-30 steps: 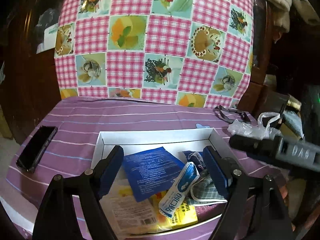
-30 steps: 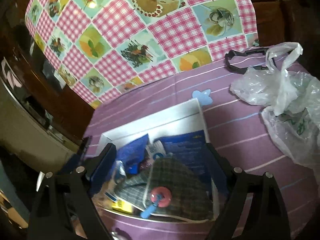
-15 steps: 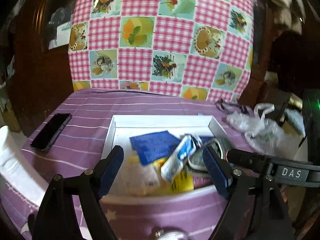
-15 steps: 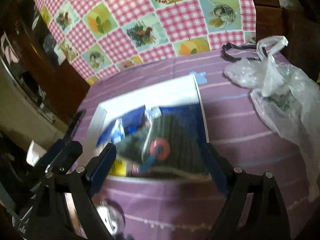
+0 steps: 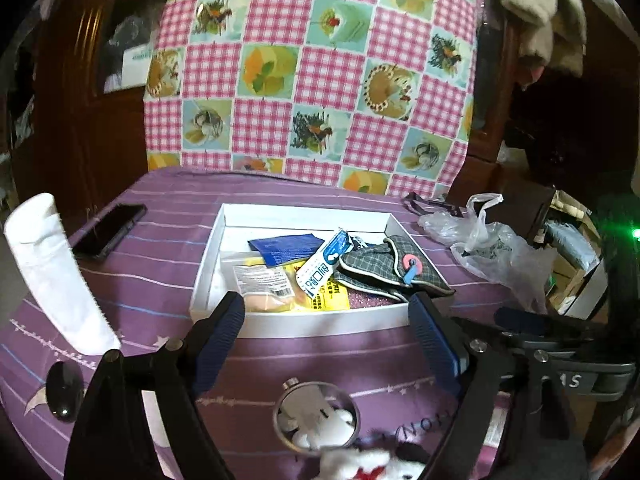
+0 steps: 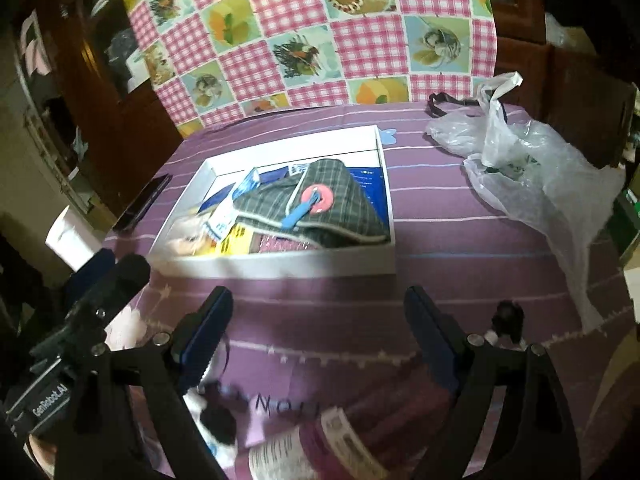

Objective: Organize soft objects

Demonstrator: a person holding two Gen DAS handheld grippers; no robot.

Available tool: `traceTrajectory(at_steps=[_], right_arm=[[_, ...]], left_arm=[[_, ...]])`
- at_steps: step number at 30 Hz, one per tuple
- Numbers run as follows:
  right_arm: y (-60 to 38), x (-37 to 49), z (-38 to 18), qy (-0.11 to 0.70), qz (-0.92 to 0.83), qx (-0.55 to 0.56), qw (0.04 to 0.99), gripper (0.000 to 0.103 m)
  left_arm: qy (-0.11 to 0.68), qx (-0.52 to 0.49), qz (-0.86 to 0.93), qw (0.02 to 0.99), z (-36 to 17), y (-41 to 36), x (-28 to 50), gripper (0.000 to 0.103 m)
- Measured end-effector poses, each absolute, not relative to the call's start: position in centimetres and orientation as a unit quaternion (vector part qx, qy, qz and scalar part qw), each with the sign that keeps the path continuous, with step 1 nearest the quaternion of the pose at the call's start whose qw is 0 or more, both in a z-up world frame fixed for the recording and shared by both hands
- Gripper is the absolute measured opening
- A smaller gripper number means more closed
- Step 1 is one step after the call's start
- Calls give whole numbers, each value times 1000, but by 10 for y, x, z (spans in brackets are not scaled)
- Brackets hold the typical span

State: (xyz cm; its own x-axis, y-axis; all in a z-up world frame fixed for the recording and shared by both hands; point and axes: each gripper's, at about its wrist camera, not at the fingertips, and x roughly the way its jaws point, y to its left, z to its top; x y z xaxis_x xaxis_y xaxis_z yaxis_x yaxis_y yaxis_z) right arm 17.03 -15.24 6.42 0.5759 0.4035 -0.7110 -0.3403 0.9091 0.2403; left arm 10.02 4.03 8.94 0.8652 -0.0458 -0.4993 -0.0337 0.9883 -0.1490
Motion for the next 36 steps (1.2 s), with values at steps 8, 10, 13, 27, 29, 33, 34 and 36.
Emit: traceTrajectory(at_steps=[8, 10, 13, 27, 29, 33, 34, 36], right_arm=[[-157, 125, 70, 372, 200, 2, 906, 88], [-162, 117, 73, 363, 200, 4, 910, 88], [-172, 105, 74, 346, 202, 25, 916, 88], [-152, 97, 40, 316, 216, -91, 919, 96], [-156, 100, 39, 323, 220, -79, 917, 99], [-163, 113, 32, 361, 239, -34, 901, 100], [-165, 117, 27, 378, 250, -14, 891, 100], [-167, 124, 18, 410, 262, 21, 873, 100]], left_arm=[[208, -91, 40, 973, 84, 41, 54, 103], [208, -77, 39, 974, 85, 39, 48, 103], [214, -49, 30, 975, 84, 35, 43, 103], [336, 15, 54, 940, 41, 23, 52, 102], [341, -1, 44, 939, 40, 28, 54, 102], [348, -15, 38, 937, 37, 31, 56, 102], [348, -18, 36, 937, 37, 32, 55, 102], [342, -26, 33, 939, 38, 33, 53, 102]])
